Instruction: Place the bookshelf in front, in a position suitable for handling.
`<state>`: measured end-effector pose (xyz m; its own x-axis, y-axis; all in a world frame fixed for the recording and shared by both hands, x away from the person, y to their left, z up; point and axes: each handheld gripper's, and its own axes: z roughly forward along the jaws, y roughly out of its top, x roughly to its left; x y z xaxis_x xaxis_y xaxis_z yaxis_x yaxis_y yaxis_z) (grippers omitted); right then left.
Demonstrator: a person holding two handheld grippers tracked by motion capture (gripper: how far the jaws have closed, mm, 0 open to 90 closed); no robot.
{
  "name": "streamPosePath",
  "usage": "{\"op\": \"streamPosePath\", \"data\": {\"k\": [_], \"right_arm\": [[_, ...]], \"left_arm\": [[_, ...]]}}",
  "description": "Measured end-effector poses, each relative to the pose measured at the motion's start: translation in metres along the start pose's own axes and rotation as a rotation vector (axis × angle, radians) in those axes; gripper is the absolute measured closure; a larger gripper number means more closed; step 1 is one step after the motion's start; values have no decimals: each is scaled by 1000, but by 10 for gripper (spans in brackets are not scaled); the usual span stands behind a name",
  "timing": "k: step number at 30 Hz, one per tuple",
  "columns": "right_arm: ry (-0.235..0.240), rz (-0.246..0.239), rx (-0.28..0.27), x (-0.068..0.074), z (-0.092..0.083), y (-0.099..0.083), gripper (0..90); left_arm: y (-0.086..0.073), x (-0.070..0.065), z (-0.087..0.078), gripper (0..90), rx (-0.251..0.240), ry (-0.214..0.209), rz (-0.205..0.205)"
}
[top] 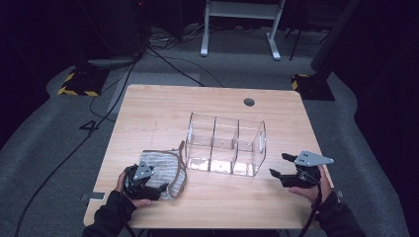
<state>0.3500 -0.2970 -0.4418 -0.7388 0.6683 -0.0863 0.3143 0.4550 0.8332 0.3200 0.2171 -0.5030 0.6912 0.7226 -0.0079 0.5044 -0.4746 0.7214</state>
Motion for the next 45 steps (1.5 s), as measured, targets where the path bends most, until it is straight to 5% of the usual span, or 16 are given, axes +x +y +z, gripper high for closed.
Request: {"op": "streamPosePath", "data": {"k": [5, 12, 22, 25, 29, 34, 45], "right_arm": [[44, -33, -29, 10, 13, 19, 251], [41, -37, -66, 11, 21, 36, 268], [90, -46, -57, 19, 41, 45, 289], [86, -47, -68, 19, 44, 45, 283], [100, -33, -84, 19, 46, 45, 287], [125, -46, -88, 23, 44, 44, 318], [135, -99, -94, 29, 40, 42, 433]], "left_arm": [[0, 1, 0, 148, 0, -3, 1], [4, -6, -6, 157, 6, 17, 3], [10, -34, -27, 158, -50, 21, 45], [12, -48, -23, 164, -42, 46, 71], [16, -59, -15, 158, -39, 17, 103], [13, -61, 2, 152, 48, 30, 136], [10, -48, 10, 121, 36, -19, 124]]}}
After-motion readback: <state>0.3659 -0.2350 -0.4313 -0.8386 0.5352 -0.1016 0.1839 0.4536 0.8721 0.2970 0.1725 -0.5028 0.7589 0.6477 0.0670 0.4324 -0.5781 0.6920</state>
